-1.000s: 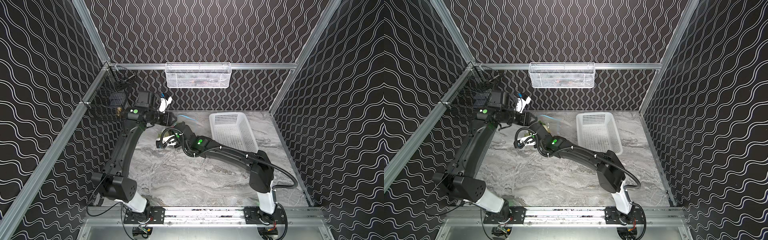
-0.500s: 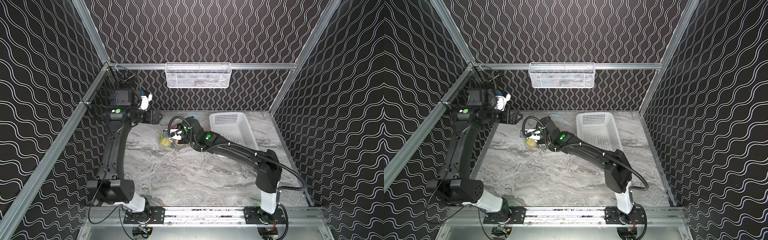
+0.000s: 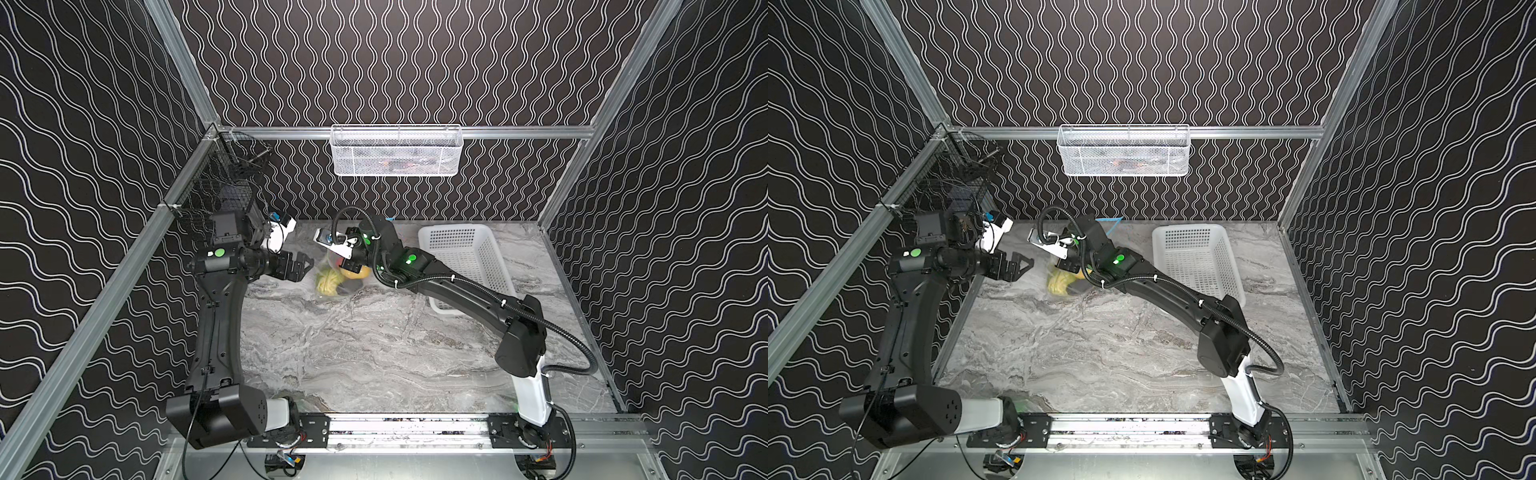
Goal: Place the food in the zip-top bag and seal the zipper
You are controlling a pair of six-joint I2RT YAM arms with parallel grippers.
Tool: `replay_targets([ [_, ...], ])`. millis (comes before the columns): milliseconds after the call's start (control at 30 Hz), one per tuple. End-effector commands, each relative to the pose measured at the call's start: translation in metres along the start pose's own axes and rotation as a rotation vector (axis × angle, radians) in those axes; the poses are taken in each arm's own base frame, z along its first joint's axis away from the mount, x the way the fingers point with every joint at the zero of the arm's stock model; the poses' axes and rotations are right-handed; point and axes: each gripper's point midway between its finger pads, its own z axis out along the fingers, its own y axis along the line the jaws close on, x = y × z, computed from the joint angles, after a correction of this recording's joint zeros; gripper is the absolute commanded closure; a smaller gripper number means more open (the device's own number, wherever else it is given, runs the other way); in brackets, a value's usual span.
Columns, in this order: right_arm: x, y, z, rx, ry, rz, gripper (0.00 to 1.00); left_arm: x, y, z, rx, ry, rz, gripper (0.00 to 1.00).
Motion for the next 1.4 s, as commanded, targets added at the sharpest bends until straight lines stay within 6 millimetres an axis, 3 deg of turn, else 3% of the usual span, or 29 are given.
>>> replay_targets([
  [0, -0.026, -0.009, 0.0, 0.009, -0.096, 0.076, 1.0, -0.008, -0.005, 0.001, 0.034, -0.073, 0.109, 0.01],
  [400, -0.066, -0.04, -0.008, 0.022, -0.236, 0.202, 1.0, -0.041, -0.028, -0.013, 0.146, -0.235, 0.175, 0.01],
  [633, -0.079, -0.043, -0.017, -0.035, -0.294, 0.214, 1.0, -0.056, -0.018, -0.015, 0.102, -0.318, 0.199, 0.01],
  [833, -0.067, -0.027, -0.026, -0.14, -0.315, 0.241, 1.0, -0.055, -0.022, -0.009, 0.144, -0.324, 0.231, 0.01],
  [1100, -0.055, -0.017, -0.032, -0.212, -0.305, 0.281, 1.0, -0.05, -0.055, -0.014, 0.347, -0.349, 0.339, 0.01],
  [1367, -0.052, -0.009, -0.043, -0.263, -0.327, 0.313, 1.0, -0.053, -0.053, -0.006, 0.361, -0.362, 0.381, 0.01],
])
